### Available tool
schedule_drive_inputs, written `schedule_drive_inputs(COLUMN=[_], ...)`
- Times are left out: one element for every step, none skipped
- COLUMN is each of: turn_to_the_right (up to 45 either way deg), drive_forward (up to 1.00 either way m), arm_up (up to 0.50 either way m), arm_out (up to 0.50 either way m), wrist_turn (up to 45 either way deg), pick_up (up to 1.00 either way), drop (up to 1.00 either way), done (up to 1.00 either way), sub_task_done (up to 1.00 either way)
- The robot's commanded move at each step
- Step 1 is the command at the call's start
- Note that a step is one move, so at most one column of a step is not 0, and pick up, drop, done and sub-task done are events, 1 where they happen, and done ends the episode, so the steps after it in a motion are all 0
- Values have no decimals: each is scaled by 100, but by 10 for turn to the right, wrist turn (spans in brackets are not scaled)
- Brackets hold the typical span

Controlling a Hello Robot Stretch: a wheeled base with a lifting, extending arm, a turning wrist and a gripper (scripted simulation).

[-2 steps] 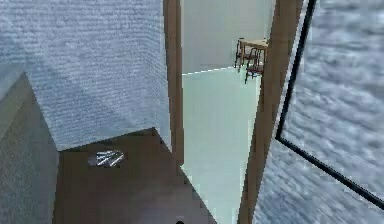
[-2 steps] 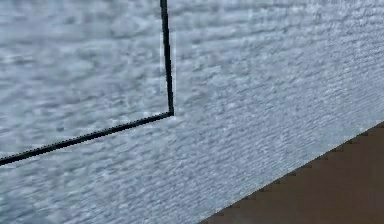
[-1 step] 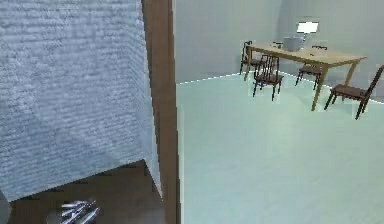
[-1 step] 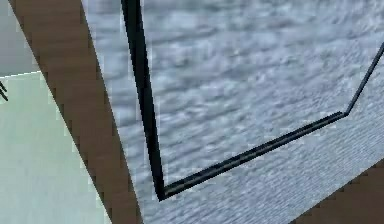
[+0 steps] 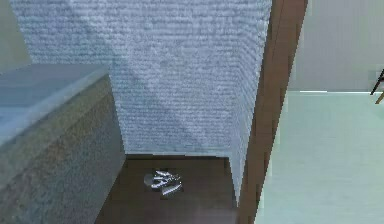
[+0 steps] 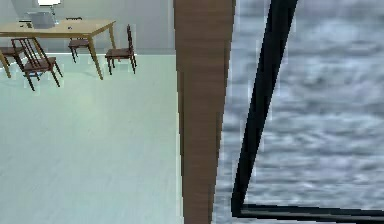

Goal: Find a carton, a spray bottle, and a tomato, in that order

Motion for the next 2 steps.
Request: schedule_drive_inputs(turn_to_the_right=[0, 450], drive_forward=[30, 0], arm_up=[0, 0], arm_out=[0, 0], wrist_turn=[0, 0], pick_up=[0, 0], drop=[0, 0], done=[0, 0], sub_task_done=[0, 0])
